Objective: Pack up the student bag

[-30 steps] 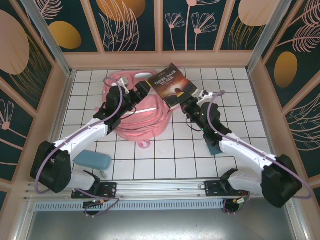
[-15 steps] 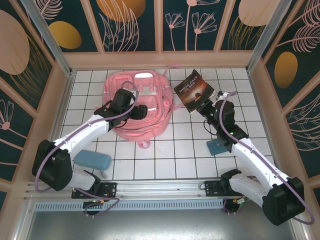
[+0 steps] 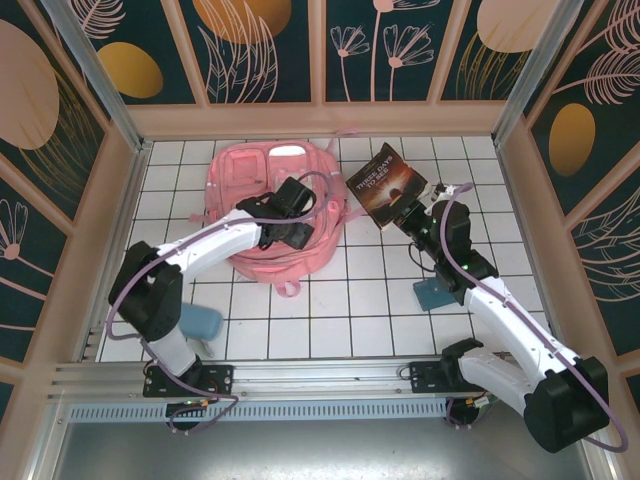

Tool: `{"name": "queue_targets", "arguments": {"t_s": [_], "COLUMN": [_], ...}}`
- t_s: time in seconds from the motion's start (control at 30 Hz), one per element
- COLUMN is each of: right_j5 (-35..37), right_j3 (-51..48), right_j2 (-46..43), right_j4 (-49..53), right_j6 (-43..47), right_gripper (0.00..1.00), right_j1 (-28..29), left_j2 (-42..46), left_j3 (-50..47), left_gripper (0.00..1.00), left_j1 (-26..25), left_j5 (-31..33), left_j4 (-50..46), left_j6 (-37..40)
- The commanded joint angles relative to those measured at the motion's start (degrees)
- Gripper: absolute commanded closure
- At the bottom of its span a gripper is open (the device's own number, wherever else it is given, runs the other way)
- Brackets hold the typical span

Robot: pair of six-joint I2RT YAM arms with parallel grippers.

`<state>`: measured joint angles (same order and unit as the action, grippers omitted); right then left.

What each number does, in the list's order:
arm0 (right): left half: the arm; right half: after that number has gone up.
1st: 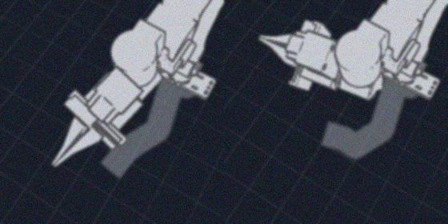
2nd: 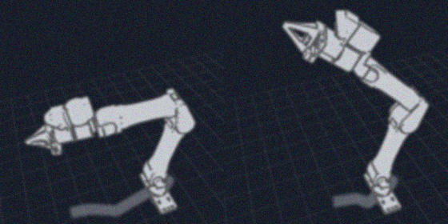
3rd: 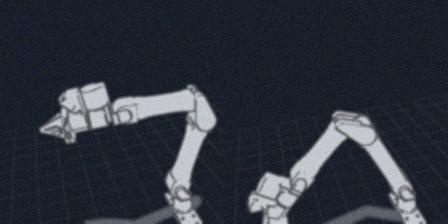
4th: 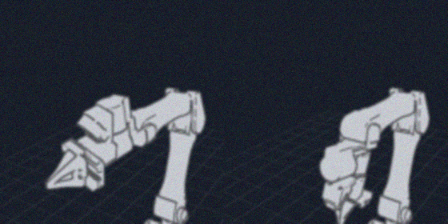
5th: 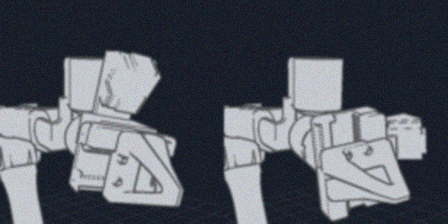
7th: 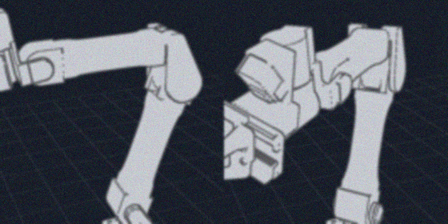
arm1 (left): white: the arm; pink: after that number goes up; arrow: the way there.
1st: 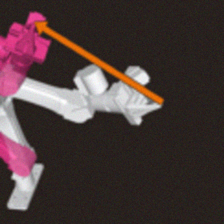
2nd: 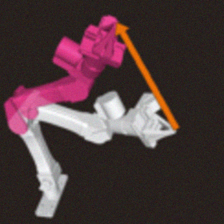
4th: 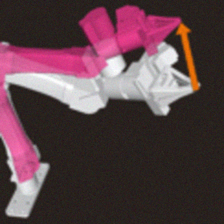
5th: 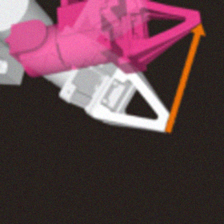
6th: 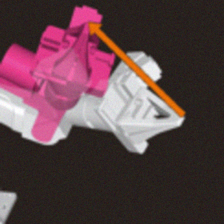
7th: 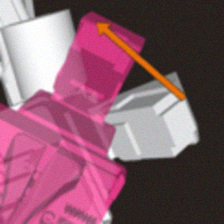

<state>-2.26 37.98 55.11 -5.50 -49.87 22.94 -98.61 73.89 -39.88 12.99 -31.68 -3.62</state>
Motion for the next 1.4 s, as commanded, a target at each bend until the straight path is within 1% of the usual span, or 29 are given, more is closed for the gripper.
{"name": "queue_targets", "arguments": {"t_s": [0.0,0.3,0.4,0.5,0.57,0.63,0.83,0.93,1.07,1.13,1.2,1.23,1.3,1.37], "right_j5": [-1.6,-3.1,-3.3,-3.5,-3.6,-3.7,-3.9,-3.8,-3.8,-3.8,-3.7,-3.7,-3.7,-3.6], "right_j3": [0.2,0.0,-0.1,-0.1,-0.1,-0.1,0.1,0.2,0.4,0.4,0.5,0.5,0.5,0.4], "right_j2": [-0.7,0.6,0.7,1.0,1.3,1.5,2.0,2.1,2.1,2.1,2.0,2.0,1.8,1.5], "right_j4": [-4.6,-4.9,-5.0,-5.0,-5.0,-5.0,-4.9,-4.7,-4.3,-4.2,-4.1,-4.0,-3.7,-3.4], "right_j6": [-0.9,-1.8,-2.1,-2.2,-2.3,-2.4,-2.8,-2.9,-3.1,-3.1,-3.1,-3.1,-3.1,-3.1], "right_gripper": [0.94,0.94,0.94,0.94,0.94,0.94,0.94,0.94,0.94,0.94,0.94,0.94,0.94,0.94], "right_j1": [-0.3,-0.4,-0.3,-0.2,-0.3,-0.3,-0.3,-0.3,-0.3,-0.3,-0.3,-0.2,-0.2,-0.2], "left_j2": [-3.5,-7.4,-6.8,-5.0,-4.3,-4.5,-8.4,-9.8,-10.7,-10.8,-10.4,-10.2,-8.9,-7.3], "left_j3": [2.0,4.7,5.9,5.9,5.4,5.1,6.3,6.9,7.5,7.8,8.2,8.3,8.4,8.6], "left_gripper": [0.33,0.31,0.29,0.26,0.24,0.23,0.26,0.27,0.26,0.26,0.30,0.34,0.48,0.61], "left_j1": [-0.9,-1.0,-1.0,-1.0,-0.9,-1.0,-1.0,-1.0,-0.9,-1.0,-1.0,-0.9,-0.9,-0.9], "left_j5": [4.7,5.9,2.4,-3.1,-4.9,-4.4,2.1,3.7,3.3,4.5,7.2,8.6,12.1,14.0], "left_j4": [-3.9,-4.2,-4.9,-4.9,-4.7,-4.8,-7.0,-7.3,-7.3,-7.0,-6.2,-5.7,-3.6,-2.2], "left_j6": [4.2,6.2,6.3,6.8,7.1,7.1,6.6,6.6,7.2,7.2,6.9,6.7,6.3,6.1]}}
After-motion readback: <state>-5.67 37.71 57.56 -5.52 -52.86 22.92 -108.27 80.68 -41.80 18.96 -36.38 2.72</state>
